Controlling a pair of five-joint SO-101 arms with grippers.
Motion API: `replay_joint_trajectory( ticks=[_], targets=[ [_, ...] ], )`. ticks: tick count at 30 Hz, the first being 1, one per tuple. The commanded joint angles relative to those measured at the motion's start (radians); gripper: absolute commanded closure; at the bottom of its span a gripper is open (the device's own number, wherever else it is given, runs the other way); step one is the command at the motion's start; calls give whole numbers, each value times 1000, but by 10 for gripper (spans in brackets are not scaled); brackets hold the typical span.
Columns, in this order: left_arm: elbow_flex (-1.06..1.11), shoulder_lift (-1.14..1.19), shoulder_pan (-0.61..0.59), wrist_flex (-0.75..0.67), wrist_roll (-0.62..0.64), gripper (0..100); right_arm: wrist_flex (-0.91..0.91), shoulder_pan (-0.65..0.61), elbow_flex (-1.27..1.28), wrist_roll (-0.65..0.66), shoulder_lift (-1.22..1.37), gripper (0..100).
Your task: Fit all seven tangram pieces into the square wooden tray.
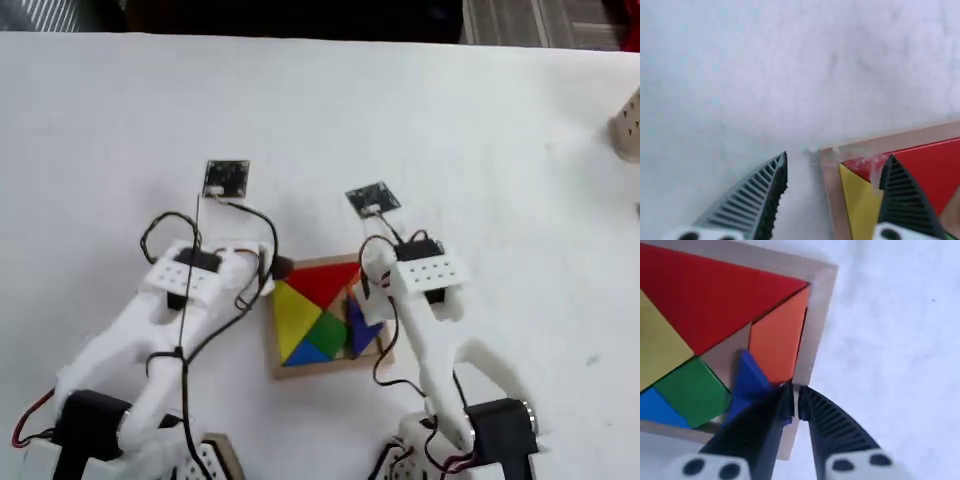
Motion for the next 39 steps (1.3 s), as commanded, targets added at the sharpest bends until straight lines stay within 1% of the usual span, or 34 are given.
replay_joint_trajectory(
  ticks=[1, 4, 9, 12, 15, 18, 20, 22, 25, 28, 34, 39],
  targets=[
    [-51, 2, -4, -20, 2, 696, 61, -30, -3, 37, -5, 981],
    [-51, 2, -4, -20, 2, 696, 143, -33, -3, 120, -7, 981],
    [-51, 2, -4, -20, 2, 696, 185, -25, -3, 127, -25, 981],
    [-51, 2, -4, -20, 2, 696, 188, 13, -8, 121, -125, 981],
    [-51, 2, -4, -20, 2, 696, 188, 51, -3, 75, -275, 981],
    [-51, 2, -4, -20, 2, 696, 188, 44, 14, 17, -395, 981],
    [-51, 2, -4, -20, 2, 696, 170, 4, 34, -17, -437, 981],
    [-51, 2, -4, -20, 2, 696, 137, -48, 61, -35, -437, 981],
    [-51, 2, -4, -20, 2, 696, 30, -122, 124, -40, -401, 981],
    [-51, 2, -4, -20, 2, 696, -65, -163, 176, -32, -344, 981],
    [-51, 2, -4, -20, 2, 697, -88, -173, 187, -23, -269, 981],
    [-51, 2, -7, -20, 2, 697, -70, -154, 239, 78, -262, 981]
  ],
)
